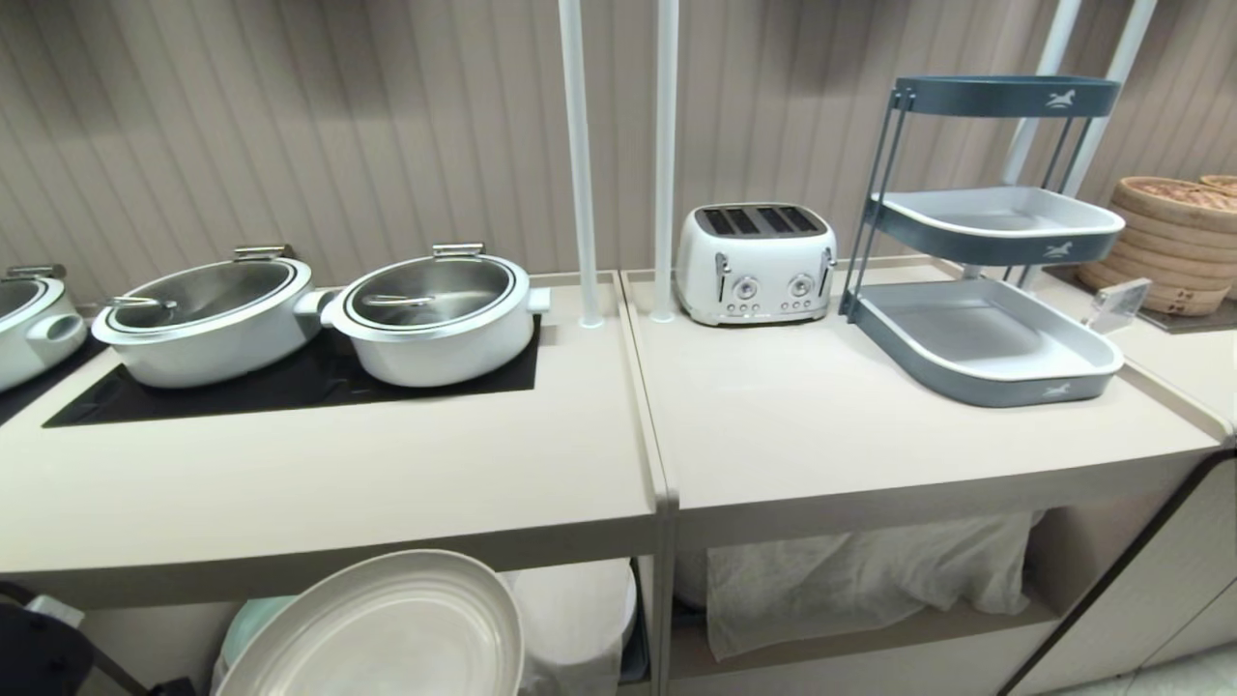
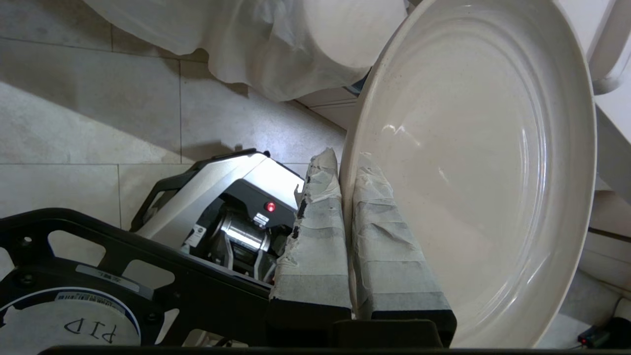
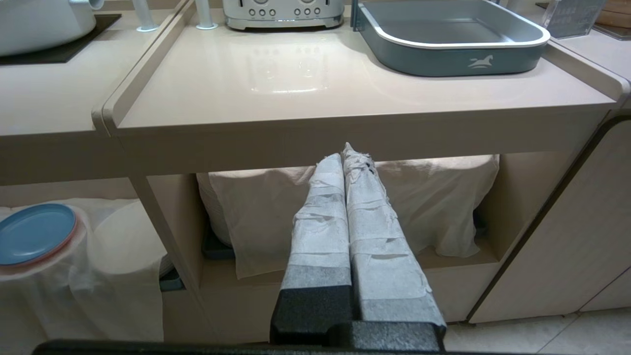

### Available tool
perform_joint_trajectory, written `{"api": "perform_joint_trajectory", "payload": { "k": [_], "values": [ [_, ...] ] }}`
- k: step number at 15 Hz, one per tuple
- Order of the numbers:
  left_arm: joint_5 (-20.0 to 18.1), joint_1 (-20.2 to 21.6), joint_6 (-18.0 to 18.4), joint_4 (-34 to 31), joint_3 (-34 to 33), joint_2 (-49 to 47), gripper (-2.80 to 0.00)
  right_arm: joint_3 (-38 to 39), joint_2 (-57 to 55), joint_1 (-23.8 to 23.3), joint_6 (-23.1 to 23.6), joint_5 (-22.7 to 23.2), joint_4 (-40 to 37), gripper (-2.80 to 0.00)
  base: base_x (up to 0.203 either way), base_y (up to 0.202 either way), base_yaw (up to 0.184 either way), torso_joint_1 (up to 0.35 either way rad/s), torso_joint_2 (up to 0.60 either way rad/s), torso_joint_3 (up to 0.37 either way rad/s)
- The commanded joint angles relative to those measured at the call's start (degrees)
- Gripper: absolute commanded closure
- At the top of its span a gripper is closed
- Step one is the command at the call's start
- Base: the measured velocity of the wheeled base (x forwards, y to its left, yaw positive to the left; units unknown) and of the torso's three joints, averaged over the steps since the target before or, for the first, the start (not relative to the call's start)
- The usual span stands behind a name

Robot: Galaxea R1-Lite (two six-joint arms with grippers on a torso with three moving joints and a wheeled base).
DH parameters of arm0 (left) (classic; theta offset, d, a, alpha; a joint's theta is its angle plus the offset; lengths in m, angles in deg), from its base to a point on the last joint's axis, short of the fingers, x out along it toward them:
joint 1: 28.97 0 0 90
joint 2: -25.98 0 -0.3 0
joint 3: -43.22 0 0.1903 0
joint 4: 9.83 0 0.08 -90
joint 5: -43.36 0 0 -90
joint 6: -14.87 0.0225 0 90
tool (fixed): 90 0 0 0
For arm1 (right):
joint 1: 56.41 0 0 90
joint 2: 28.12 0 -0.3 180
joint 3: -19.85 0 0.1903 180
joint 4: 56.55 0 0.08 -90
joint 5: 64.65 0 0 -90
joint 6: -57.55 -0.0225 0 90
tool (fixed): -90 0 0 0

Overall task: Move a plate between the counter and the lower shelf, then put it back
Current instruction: Put the plate

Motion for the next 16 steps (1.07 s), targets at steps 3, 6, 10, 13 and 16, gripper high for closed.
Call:
{"api": "perform_joint_trajectory", "payload": {
  "k": [3, 6, 10, 13, 16],
  "values": [
    [0.1, 0.4, -0.4, -0.1, 0.1, -0.1, 0.0, 0.0, 0.0, 0.0, 0.0, 0.0, 0.0, 0.0, 0.002, 0.028, 0.003, 0.001, 0.0, -0.001],
    [0.1, 0.4, -0.4, -0.1, 0.0, -0.1, 0.0, 0.0, 0.0, 0.0, 0.0, 0.0, 0.0, 0.0, 0.001, 0.183, -0.001, 0.005, 0.0, 0.001],
    [0.0, 0.4, -0.4, -0.1, 0.0, -0.1, 0.0, 0.0, 0.0, 0.0, 0.0, 0.0, 0.0, 0.0, 0.0, 0.197, -0.001, 0.001, 0.0, 0.001],
    [0.0, 0.5, -0.4, -0.1, 0.0, -0.1, 0.0, 0.0, 0.0, 0.0, 0.0, 0.0, 0.0, 0.0, 0.0, 0.196, -0.004, 0.004, 0.0, 0.004],
    [0.0, 0.5, -0.4, -0.1, 0.0, -0.1, 0.0, 0.0, 0.0, 0.0, 0.0, 0.0, 0.0, 0.0, 0.0, 0.192, -0.003, 0.001, 0.0, -0.001]
  ]
}}
